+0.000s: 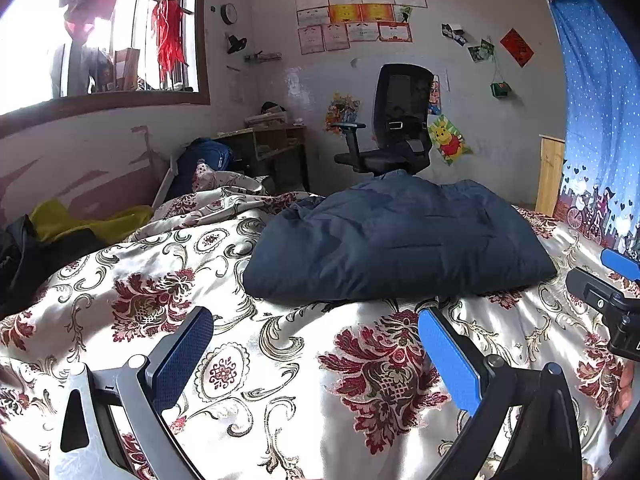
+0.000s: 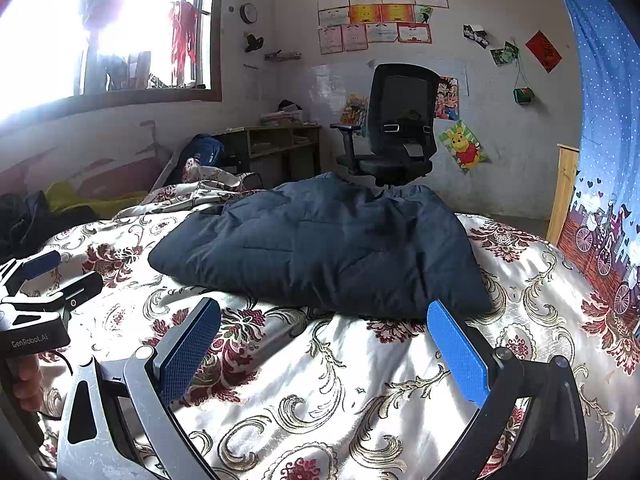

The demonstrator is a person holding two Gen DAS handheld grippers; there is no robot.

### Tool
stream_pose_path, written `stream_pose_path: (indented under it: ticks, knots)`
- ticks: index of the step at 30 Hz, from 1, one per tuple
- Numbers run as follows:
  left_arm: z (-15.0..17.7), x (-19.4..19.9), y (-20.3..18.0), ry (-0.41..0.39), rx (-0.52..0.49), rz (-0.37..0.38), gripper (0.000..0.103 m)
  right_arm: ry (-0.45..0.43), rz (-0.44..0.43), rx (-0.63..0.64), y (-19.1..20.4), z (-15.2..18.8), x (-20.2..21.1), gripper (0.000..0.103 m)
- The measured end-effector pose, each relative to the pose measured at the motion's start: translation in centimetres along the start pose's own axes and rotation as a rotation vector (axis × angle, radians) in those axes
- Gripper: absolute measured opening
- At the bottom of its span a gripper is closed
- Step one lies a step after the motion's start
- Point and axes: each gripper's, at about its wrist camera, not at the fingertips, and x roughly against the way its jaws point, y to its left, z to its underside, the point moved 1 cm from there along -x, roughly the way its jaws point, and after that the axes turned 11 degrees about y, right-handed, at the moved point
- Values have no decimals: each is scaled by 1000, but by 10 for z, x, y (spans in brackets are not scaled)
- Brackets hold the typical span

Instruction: Fold large clothes

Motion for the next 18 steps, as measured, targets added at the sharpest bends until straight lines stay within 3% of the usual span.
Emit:
stream_pose_path:
  ticks: [18]
  knots:
    - [0, -2, 4, 9, -7, 7, 103, 6, -2, 5, -1, 2, -1, 102]
